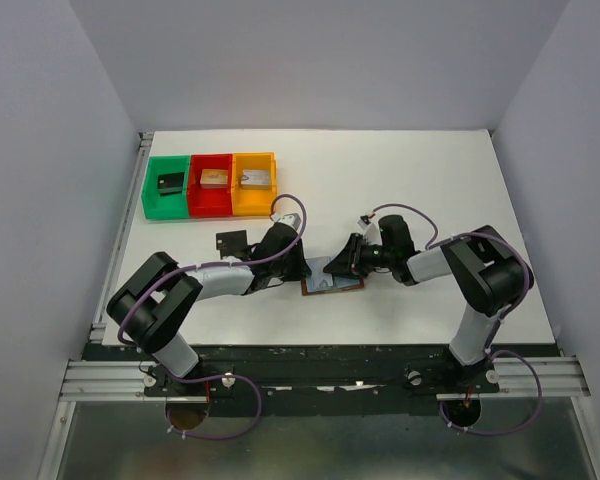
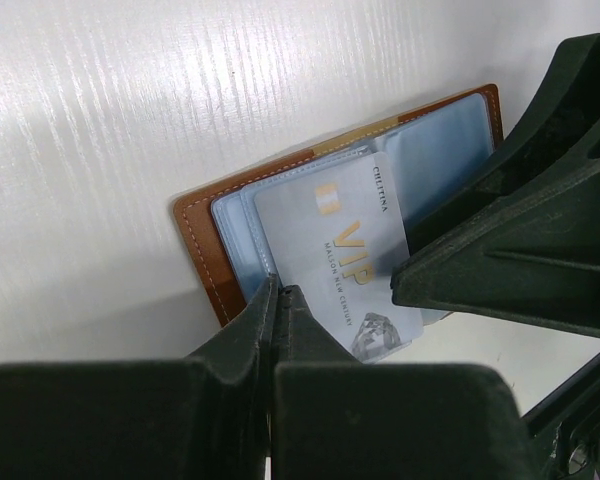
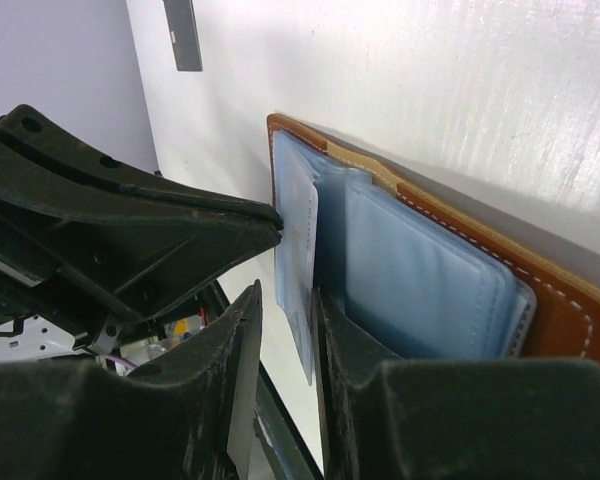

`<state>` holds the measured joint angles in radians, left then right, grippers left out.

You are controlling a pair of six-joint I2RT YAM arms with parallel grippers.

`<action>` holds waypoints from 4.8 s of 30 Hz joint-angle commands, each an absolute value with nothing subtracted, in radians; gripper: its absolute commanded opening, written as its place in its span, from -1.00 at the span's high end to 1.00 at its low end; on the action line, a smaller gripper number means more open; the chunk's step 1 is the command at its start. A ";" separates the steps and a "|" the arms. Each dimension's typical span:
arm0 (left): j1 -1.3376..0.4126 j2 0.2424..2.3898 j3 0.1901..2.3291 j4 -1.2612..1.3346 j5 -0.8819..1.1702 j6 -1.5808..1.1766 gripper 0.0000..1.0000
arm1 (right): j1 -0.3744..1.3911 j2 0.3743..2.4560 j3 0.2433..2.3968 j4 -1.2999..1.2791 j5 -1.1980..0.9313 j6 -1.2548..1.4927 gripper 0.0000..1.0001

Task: Take the credit cards out of the card holder
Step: Remove the credit card from the card holder.

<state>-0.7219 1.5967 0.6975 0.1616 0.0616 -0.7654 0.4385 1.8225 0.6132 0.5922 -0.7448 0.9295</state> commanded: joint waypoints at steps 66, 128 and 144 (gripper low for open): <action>-0.735 1.562 0.641 0.146 0.038 -0.775 0.64 | 0.477 1.790 0.673 0.454 -0.766 0.819 0.32; -0.726 1.575 0.643 0.106 0.015 -0.762 1.00 | 0.367 1.602 0.644 0.187 -0.660 0.663 0.99; -0.733 1.428 0.719 0.107 0.070 -0.692 0.16 | 0.365 1.284 0.775 -0.276 -0.425 0.459 0.99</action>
<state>-0.7269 1.5082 0.6605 0.1215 0.0418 -0.7425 0.3653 1.3663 0.7044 -0.1127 -0.5034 0.5568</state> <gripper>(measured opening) 0.185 0.011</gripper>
